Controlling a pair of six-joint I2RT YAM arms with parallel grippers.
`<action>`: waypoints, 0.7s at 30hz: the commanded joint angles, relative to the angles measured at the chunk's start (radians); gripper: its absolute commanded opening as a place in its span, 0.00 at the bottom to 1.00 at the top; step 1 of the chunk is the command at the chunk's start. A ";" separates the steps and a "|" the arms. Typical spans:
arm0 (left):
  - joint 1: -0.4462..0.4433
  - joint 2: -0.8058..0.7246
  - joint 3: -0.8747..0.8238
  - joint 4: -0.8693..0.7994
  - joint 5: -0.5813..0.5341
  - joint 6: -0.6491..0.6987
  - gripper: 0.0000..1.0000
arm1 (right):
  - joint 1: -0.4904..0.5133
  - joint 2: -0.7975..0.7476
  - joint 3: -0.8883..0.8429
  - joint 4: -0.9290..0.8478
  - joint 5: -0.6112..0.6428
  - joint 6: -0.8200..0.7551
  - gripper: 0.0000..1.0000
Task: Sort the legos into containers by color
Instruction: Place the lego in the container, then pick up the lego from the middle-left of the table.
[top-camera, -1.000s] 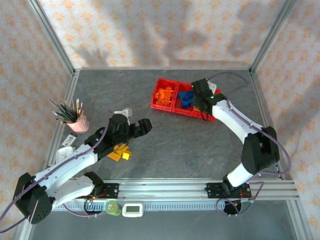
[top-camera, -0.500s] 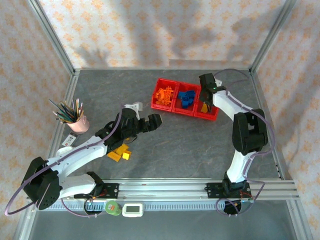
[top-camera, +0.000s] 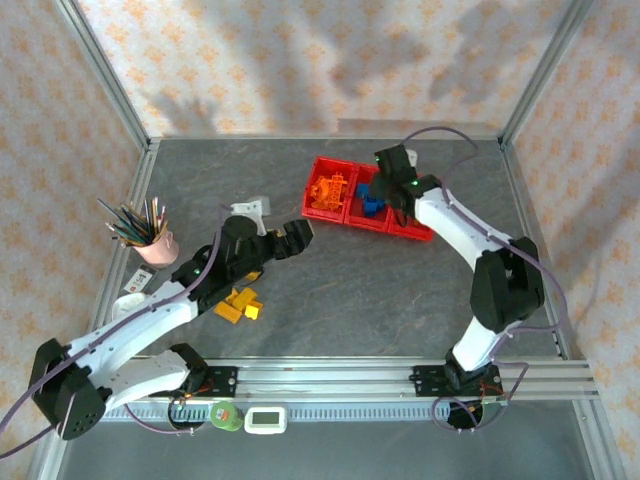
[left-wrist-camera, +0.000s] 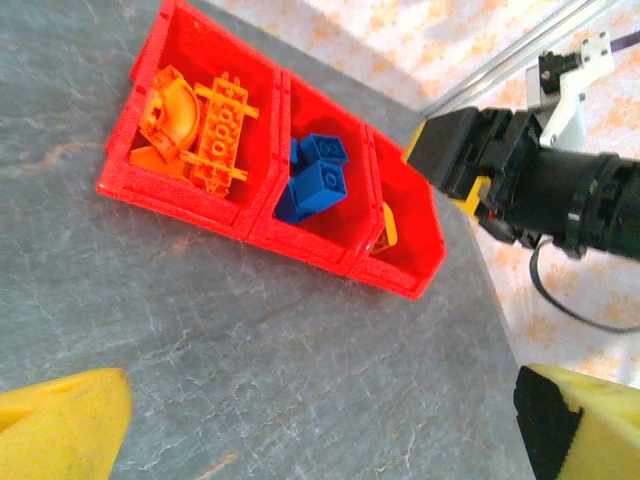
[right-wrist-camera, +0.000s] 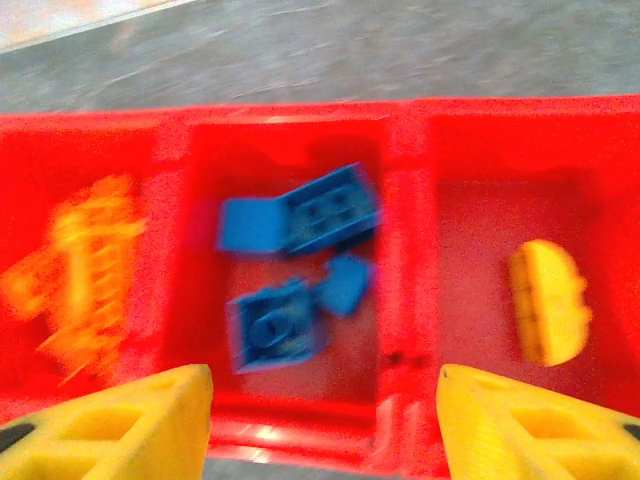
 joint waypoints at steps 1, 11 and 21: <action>0.011 -0.088 -0.031 -0.106 -0.088 -0.025 0.99 | 0.087 -0.050 -0.043 -0.001 -0.060 0.008 0.62; 0.035 -0.342 -0.100 -0.370 -0.222 -0.136 0.99 | 0.377 0.008 -0.075 0.085 -0.137 0.079 0.68; 0.044 -0.486 -0.084 -0.591 -0.323 -0.227 0.99 | 0.582 0.243 0.068 0.135 -0.161 0.063 0.74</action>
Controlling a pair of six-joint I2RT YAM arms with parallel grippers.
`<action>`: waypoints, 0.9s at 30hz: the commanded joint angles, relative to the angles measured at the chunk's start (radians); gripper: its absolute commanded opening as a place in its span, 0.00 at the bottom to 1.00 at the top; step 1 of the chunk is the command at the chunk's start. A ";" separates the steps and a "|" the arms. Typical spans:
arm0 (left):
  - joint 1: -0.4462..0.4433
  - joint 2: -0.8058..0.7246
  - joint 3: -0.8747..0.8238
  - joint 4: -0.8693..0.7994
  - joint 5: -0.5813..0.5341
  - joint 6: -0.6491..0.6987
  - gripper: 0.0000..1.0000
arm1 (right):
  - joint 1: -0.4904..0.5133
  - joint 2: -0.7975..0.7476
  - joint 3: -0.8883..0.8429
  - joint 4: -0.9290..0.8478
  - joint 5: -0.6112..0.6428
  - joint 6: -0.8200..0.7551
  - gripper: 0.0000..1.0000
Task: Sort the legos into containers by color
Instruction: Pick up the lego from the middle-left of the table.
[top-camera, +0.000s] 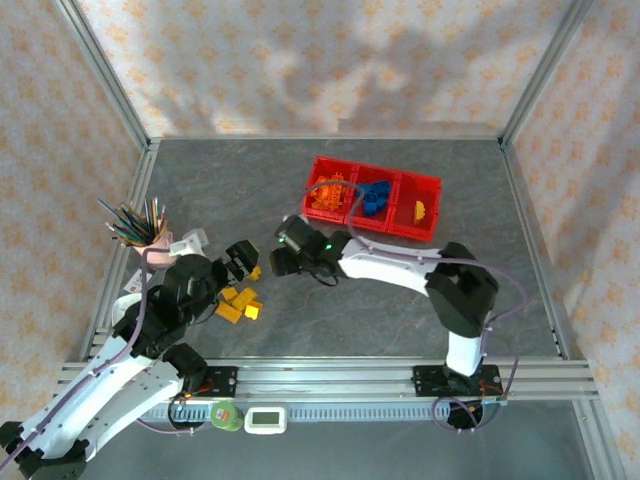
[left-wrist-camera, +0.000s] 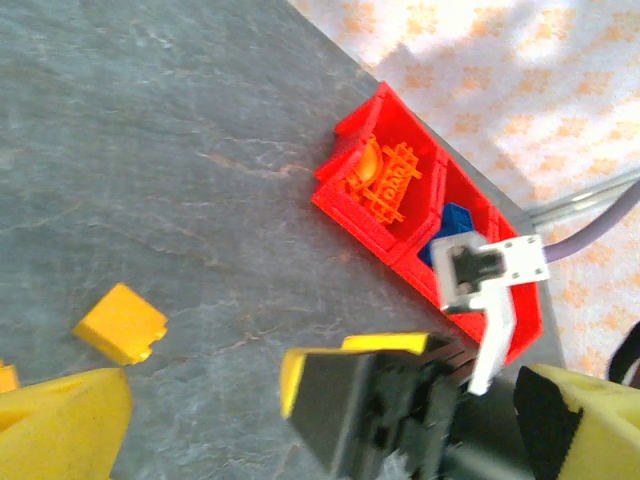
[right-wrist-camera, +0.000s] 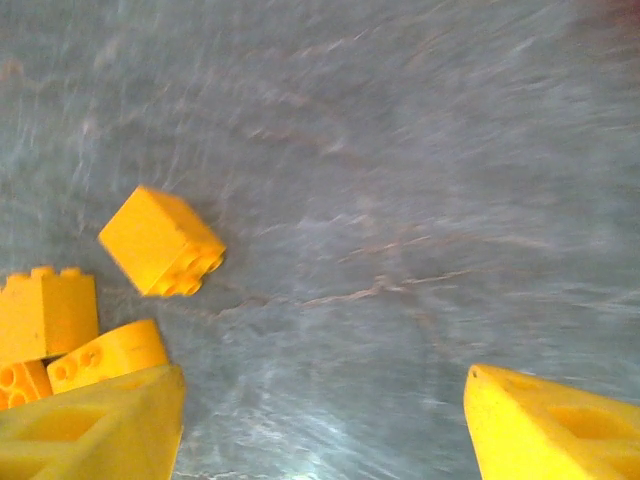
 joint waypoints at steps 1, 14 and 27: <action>0.009 -0.031 0.024 -0.135 -0.076 -0.053 0.99 | 0.033 0.064 0.093 0.021 -0.003 -0.006 0.75; 0.010 -0.095 0.054 -0.253 -0.161 -0.119 0.99 | 0.070 0.331 0.333 0.001 0.004 0.001 0.83; 0.010 -0.107 0.050 -0.263 -0.183 -0.125 0.99 | 0.073 0.468 0.486 -0.082 0.101 -0.171 0.78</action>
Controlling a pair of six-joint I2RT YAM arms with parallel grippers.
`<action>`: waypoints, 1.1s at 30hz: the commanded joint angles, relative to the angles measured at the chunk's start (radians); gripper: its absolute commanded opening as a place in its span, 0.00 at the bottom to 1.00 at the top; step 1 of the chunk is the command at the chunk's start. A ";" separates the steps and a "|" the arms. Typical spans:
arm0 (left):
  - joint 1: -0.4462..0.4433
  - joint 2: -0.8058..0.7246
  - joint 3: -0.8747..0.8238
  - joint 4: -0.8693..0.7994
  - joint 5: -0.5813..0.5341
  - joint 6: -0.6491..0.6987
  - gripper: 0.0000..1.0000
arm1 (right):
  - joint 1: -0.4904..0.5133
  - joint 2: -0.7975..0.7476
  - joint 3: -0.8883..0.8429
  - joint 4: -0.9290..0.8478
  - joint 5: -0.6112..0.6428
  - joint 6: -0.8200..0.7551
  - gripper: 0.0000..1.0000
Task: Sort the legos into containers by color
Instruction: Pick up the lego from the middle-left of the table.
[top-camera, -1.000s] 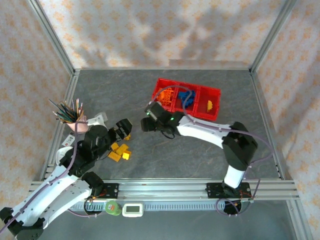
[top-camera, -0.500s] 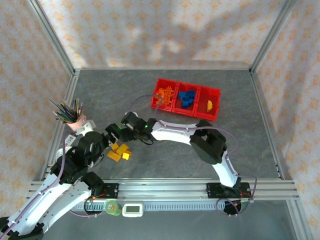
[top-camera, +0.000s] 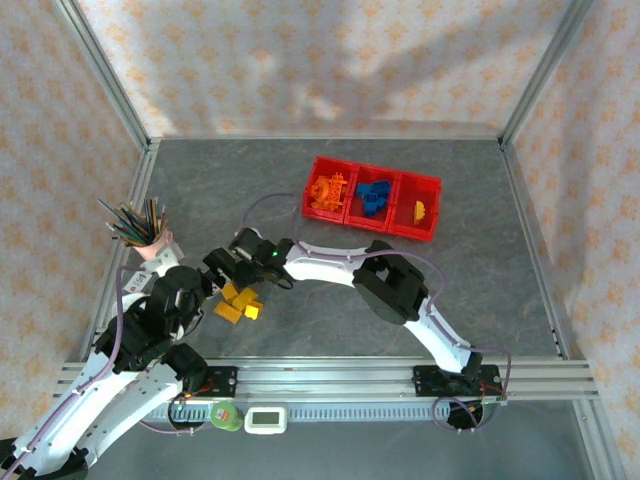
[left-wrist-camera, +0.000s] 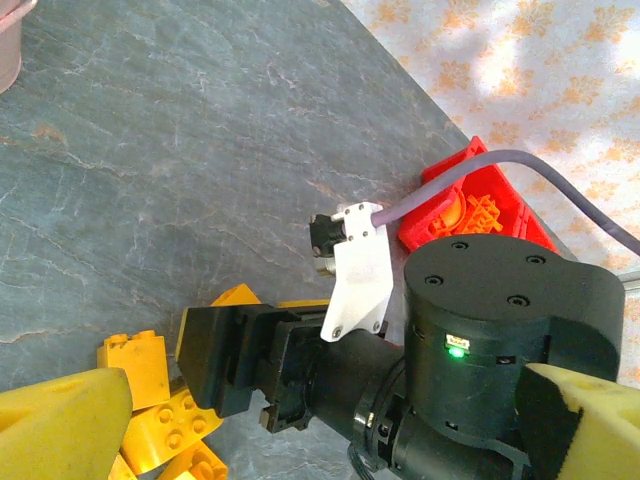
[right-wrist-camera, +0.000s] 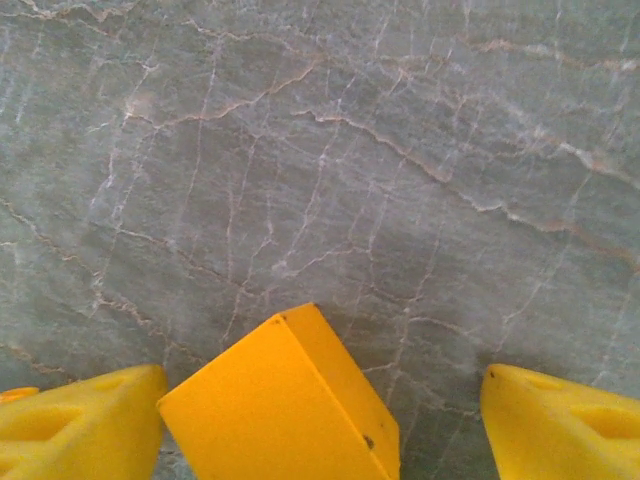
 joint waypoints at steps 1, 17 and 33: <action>0.010 -0.013 0.016 -0.033 -0.040 -0.012 0.99 | 0.005 0.037 0.062 -0.058 0.101 -0.054 0.76; 0.010 -0.004 0.007 -0.001 -0.026 -0.003 0.99 | 0.004 0.031 0.067 -0.068 0.089 -0.114 0.38; 0.010 0.122 0.031 0.192 0.138 0.109 0.99 | -0.133 -0.375 -0.277 -0.057 0.092 0.060 0.28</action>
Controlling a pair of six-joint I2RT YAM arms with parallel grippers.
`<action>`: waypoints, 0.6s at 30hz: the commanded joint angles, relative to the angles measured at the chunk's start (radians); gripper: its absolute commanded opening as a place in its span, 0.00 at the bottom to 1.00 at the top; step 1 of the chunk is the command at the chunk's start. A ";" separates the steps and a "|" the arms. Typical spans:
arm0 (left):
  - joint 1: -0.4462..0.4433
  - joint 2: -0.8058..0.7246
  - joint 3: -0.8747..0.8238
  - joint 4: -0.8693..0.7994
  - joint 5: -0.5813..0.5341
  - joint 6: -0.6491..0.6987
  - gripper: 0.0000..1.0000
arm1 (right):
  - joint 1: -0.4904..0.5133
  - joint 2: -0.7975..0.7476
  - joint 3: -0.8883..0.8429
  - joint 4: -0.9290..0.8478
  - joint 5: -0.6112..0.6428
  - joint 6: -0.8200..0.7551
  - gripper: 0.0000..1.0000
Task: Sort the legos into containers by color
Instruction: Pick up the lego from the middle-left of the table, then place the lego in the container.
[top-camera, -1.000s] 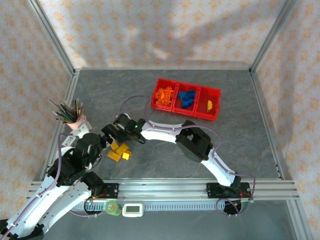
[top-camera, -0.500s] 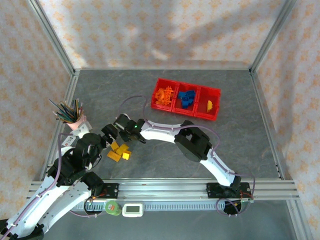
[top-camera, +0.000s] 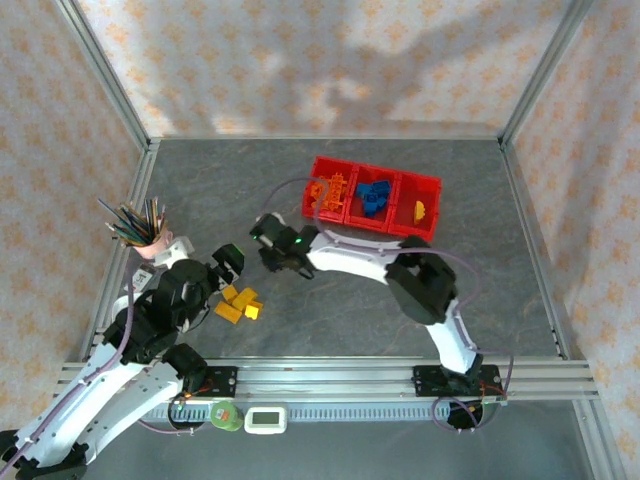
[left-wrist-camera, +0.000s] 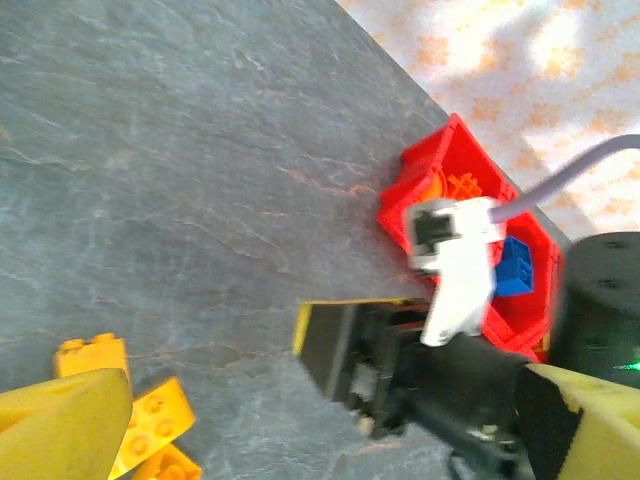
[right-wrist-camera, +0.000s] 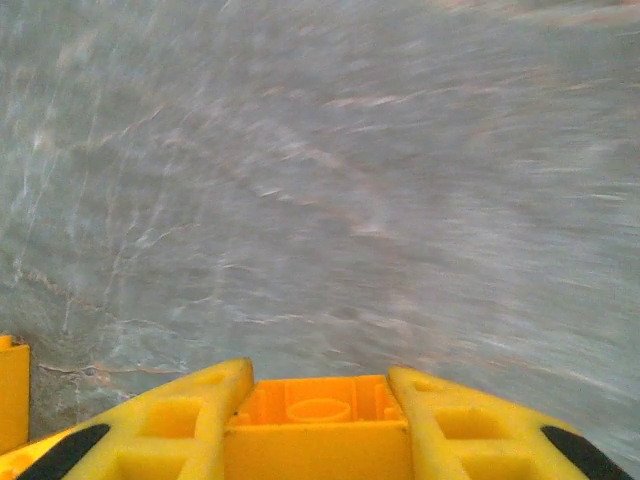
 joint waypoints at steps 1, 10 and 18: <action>0.010 0.060 0.028 0.121 0.096 0.073 0.99 | -0.064 -0.148 -0.104 -0.005 0.041 0.081 0.28; 0.006 0.301 0.042 0.341 0.307 0.163 0.99 | -0.344 -0.429 -0.338 -0.030 0.079 0.167 0.31; -0.010 0.505 0.080 0.513 0.404 0.197 0.99 | -0.645 -0.429 -0.359 -0.006 0.087 0.138 0.32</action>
